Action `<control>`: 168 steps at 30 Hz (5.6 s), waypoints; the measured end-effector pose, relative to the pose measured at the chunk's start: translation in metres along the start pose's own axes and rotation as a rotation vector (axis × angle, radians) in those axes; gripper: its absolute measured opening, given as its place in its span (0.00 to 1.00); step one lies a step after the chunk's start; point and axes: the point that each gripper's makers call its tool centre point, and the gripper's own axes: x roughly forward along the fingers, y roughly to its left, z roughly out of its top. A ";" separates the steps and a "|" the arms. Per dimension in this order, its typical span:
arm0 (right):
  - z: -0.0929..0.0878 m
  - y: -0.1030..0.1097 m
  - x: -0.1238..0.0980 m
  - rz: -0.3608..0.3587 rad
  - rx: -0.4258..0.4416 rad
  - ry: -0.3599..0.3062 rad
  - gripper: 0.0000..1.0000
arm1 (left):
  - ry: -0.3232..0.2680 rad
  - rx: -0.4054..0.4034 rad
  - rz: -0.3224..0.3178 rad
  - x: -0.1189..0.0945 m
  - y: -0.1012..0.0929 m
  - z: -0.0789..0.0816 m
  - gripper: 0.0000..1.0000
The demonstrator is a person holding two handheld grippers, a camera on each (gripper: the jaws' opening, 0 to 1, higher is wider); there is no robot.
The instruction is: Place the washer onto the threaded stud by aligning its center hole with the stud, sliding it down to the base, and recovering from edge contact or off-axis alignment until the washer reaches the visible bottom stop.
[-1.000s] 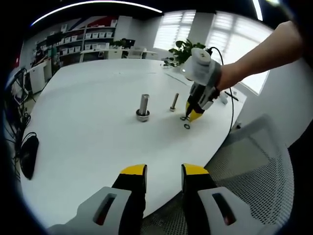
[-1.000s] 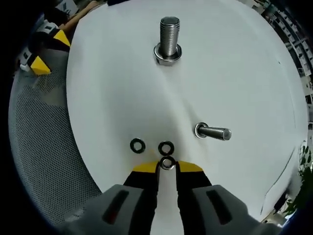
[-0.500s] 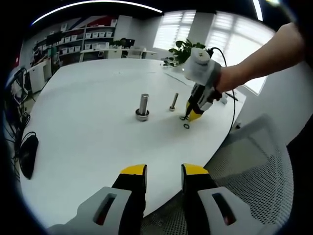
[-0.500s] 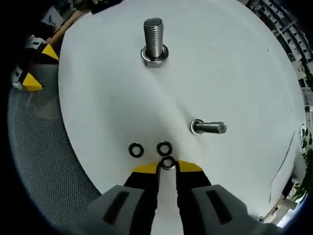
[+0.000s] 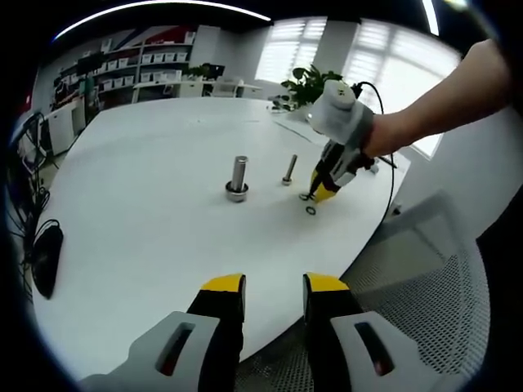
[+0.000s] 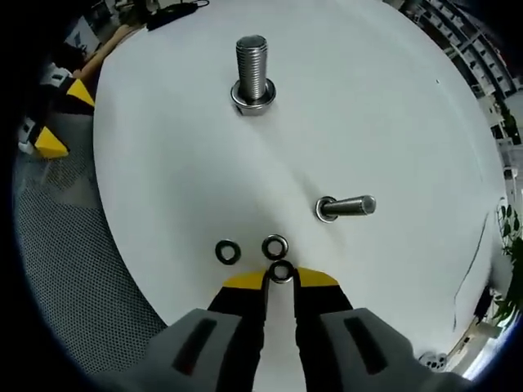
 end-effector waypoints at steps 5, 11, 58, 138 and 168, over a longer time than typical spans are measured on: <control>-0.001 0.000 -0.001 -0.002 0.017 -0.018 0.15 | -0.003 -0.001 -0.001 0.000 0.000 0.000 0.26; -0.001 -0.001 -0.001 -0.002 0.037 -0.027 0.14 | -0.004 -0.002 -0.003 0.000 -0.001 0.000 0.26; 0.029 -0.019 -0.055 0.013 -0.069 -0.181 0.14 | -0.005 0.009 -0.028 0.000 -0.004 0.002 0.26; 0.036 -0.040 0.001 0.047 -0.043 -0.094 0.24 | 0.009 0.015 -0.040 0.002 -0.008 0.000 0.24; -0.009 -0.019 -0.011 0.051 0.004 -0.107 0.30 | 0.024 -0.003 -0.013 0.002 -0.002 -0.004 0.24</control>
